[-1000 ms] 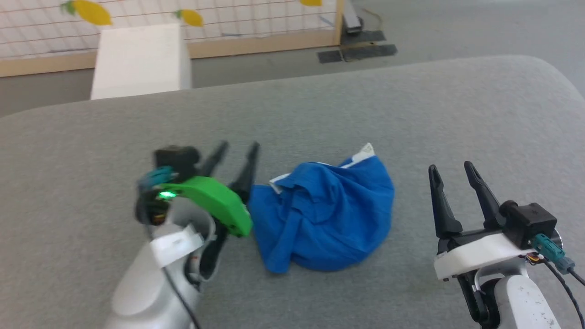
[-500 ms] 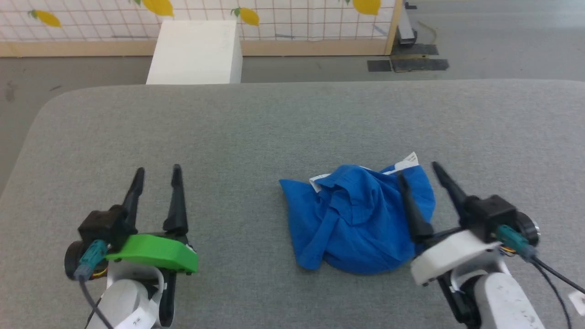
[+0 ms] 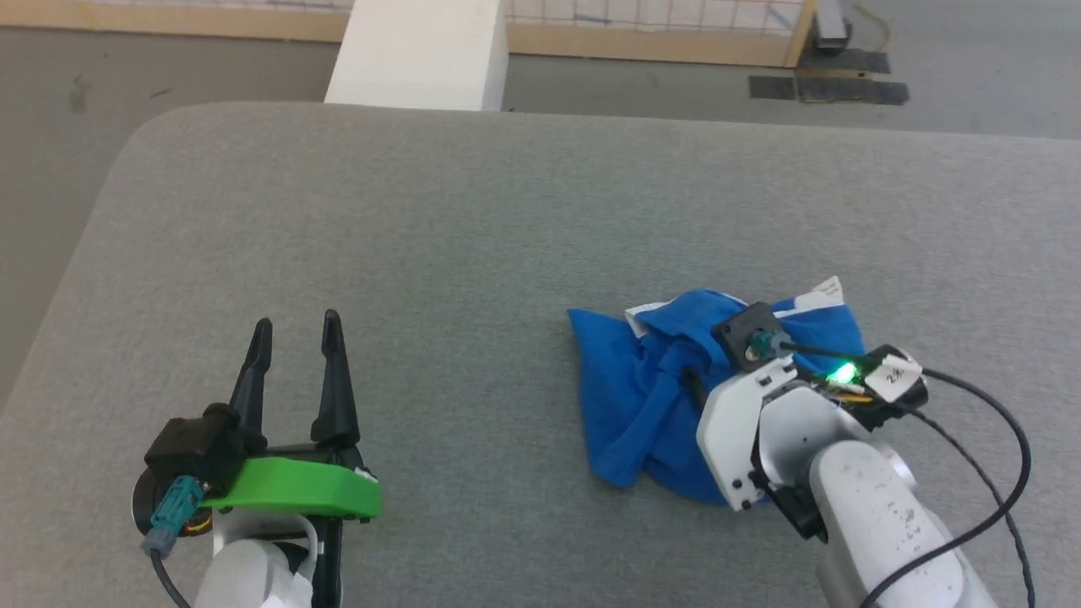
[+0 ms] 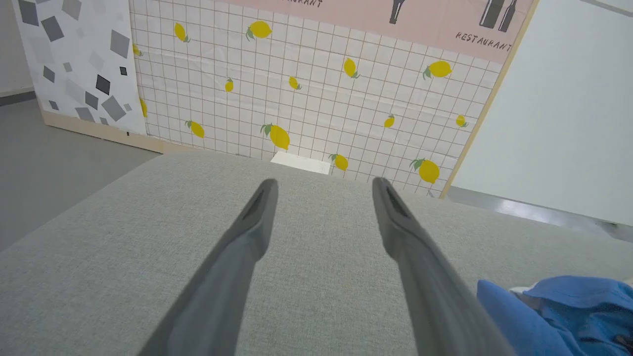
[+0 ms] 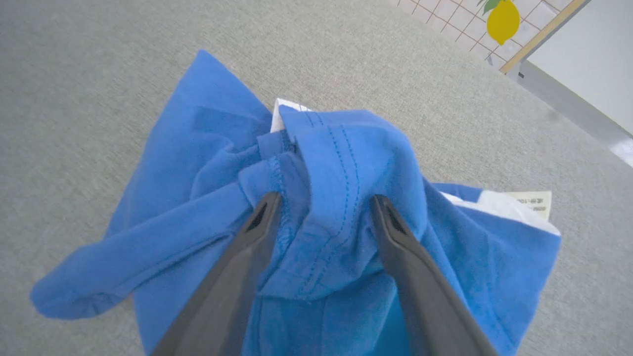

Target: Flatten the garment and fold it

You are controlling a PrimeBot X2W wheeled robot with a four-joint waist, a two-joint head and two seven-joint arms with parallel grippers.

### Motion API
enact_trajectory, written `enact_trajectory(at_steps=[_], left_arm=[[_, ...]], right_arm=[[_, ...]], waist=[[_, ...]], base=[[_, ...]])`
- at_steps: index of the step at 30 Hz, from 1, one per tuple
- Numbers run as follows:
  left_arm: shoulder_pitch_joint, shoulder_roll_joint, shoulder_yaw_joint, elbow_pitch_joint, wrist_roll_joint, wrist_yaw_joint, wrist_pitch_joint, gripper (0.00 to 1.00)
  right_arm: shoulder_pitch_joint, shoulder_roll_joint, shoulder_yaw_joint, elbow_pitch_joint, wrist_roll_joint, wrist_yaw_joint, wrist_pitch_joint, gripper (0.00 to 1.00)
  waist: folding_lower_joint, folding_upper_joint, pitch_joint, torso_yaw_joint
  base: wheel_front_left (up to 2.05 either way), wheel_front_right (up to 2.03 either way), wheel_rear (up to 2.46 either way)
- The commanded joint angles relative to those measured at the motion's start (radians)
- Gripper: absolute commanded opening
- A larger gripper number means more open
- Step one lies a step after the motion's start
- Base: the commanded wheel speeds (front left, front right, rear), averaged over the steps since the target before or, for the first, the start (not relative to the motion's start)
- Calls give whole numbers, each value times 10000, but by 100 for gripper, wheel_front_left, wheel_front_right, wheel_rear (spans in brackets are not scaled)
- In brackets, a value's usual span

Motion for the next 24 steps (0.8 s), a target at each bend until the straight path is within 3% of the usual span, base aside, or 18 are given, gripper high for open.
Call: enact_trajectory(at_steps=[1,2,7,17,20,24], left_arm=[[-40,-75,96,76,168,-115,-35,100],[-65,-118,144,127,214,-189,-35,100],[-68,-244,287,314,385,-434,-35,100],[-59,-329,617,322,627,-565,-35,100],[-39,-338,643,332,655,-589,-35,100],[-18,-345,662,354,676,-626,-35,100]], right_arm=[[-216,0,-62,38,-71,-17,56,8],[-282,0,-106,10,-89,-17,-6,0],[-578,0,148,-384,627,-17,-713,0],[-2538,0,1976,-2265,2923,-17,-2380,0],[-2795,1,1690,-2880,3473,-17,-2882,0],[-2345,1,541,-3122,3715,-17,-3155,0]], waist=[[1,0,123,228],[1,0,125,276],[1,0,70,364],[1,0,-127,119],[1,0,-210,106],[1,0,-252,104]], base=[[0,0,0],[0,0,0],[0,0,0],[0,0,0],[0,0,0],[0,0,0]])
